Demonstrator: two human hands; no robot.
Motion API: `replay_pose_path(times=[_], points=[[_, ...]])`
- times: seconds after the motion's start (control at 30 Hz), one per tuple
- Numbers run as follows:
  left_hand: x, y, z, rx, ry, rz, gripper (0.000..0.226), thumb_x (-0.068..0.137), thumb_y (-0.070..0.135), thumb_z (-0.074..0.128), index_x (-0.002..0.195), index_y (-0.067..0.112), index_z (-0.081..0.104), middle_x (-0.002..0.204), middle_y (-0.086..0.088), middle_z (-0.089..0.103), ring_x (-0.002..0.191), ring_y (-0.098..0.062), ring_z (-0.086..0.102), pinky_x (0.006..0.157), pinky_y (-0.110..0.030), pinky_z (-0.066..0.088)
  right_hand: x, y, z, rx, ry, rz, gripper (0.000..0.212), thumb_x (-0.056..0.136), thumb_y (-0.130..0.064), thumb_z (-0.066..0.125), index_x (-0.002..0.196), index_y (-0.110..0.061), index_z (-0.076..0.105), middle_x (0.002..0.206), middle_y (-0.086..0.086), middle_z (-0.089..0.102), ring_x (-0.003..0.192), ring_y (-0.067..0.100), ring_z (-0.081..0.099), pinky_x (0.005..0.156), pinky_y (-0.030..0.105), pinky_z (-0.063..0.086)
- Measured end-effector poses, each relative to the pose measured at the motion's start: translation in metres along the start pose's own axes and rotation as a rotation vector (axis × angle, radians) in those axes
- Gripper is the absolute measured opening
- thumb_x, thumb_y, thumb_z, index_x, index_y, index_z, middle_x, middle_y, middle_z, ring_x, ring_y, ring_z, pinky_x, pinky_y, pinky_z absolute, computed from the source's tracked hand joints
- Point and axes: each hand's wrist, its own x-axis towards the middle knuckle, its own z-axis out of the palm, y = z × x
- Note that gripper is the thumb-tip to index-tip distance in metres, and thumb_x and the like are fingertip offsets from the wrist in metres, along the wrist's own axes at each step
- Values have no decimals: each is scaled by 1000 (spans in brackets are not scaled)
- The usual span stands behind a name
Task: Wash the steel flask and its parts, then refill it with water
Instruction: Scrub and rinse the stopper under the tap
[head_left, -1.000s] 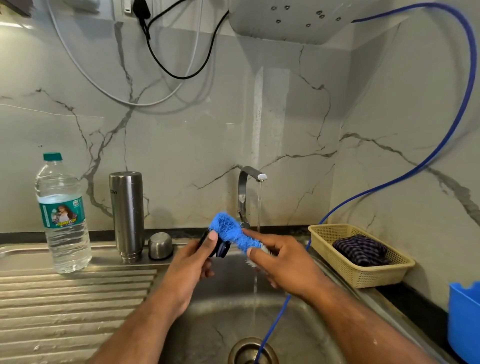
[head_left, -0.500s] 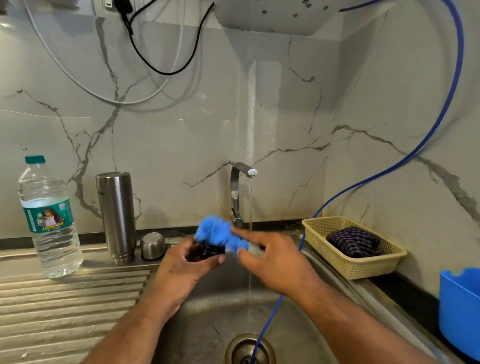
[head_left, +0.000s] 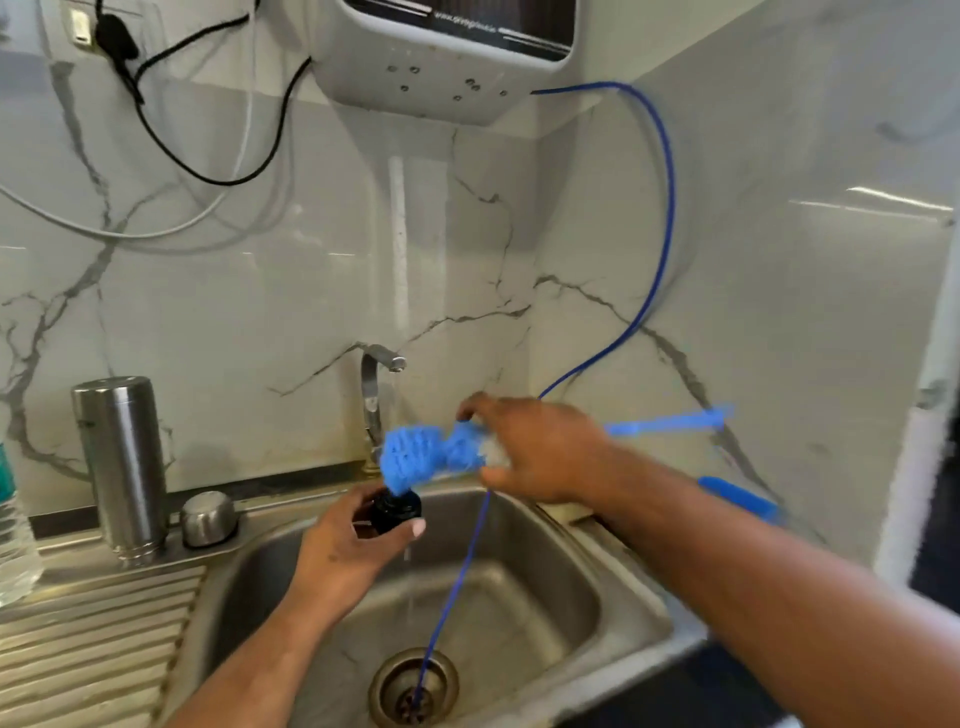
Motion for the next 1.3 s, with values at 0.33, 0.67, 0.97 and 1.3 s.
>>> replay_pose_path(times=[0.33,0.67,0.97,1.3], points=[[-9,44,37,39,-73,37,49,75,43,87,117,31,64,105,8,69,99,-12,65,84,-26,47,-55,126,-116,-1032,-193,-48,49,89,-16,55,131,-41,56,123,-9,62,126,20,55,125,61,2],[-14,58,71,1,-120,33,51,73,42,89,117,29,67,107,8,72,103,-12,67,90,-30,52,-81,171,-64,-946,-346,-60,49,94,-15,62,136,-41,58,135,-5,60,133,23,49,125,59,6],[-29,49,89,-31,-144,-5,54,72,41,89,119,28,68,109,10,72,103,-6,66,85,-21,48,-85,173,-22,-895,-442,-104,53,95,-31,69,144,-37,53,145,-1,55,139,25,42,126,53,7],[-13,46,85,19,-152,-38,57,75,45,86,124,27,63,112,7,69,105,-11,63,80,-18,44,-74,168,-61,-915,-423,-176,103,80,-39,83,161,-39,21,165,3,28,152,31,21,127,49,1]])
